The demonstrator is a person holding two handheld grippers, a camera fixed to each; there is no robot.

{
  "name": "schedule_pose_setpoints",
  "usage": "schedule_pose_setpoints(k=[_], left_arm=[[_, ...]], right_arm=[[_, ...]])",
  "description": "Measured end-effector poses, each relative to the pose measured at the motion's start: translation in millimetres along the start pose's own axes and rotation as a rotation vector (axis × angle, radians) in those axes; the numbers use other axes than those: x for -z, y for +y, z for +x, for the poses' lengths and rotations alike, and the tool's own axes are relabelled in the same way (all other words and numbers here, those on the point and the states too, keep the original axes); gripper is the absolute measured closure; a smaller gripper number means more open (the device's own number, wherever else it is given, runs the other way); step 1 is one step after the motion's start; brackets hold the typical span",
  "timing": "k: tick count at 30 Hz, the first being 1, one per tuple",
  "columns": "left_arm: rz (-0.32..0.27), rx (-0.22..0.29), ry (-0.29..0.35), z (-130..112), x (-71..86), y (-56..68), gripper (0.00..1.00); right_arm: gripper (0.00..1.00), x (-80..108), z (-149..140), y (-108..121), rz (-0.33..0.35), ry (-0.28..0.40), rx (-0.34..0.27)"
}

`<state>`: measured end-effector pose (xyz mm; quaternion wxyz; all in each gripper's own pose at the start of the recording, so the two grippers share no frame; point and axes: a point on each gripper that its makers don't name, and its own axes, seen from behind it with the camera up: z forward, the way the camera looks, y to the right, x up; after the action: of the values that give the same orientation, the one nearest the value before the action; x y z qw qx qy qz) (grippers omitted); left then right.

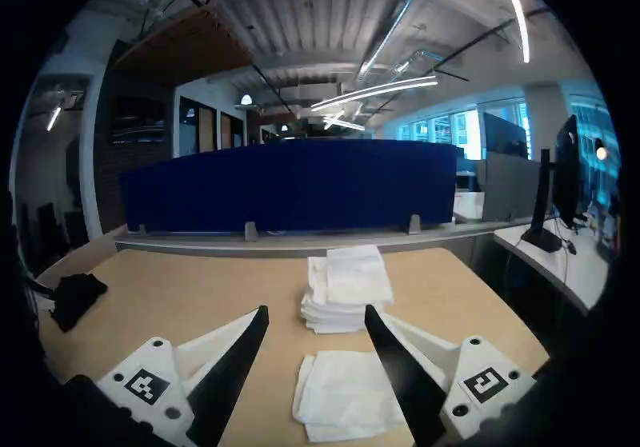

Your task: Fold towel

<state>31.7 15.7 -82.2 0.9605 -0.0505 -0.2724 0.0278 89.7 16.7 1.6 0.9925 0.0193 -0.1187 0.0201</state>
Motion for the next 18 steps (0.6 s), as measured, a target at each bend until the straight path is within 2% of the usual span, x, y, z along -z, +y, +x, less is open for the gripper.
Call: schedule_pose_setpoints(k=[6,14,18], left_arm=[[0.003,-0.006,0.048,13,-2.3,0.9,0.06],[0.029,0.024,0.181,44,-2.5,-8.1,0.06],[0.037,0.044,0.276,68,2.5,-14.4,0.06]], right_arm=[[0.07,6.2,8,-7,-0.002,0.021,-0.002],[0.07,21.8,27,-12,-0.031,0.080,-0.044],[0.07,28.5,34,-17,-0.033,0.103,-0.062]])
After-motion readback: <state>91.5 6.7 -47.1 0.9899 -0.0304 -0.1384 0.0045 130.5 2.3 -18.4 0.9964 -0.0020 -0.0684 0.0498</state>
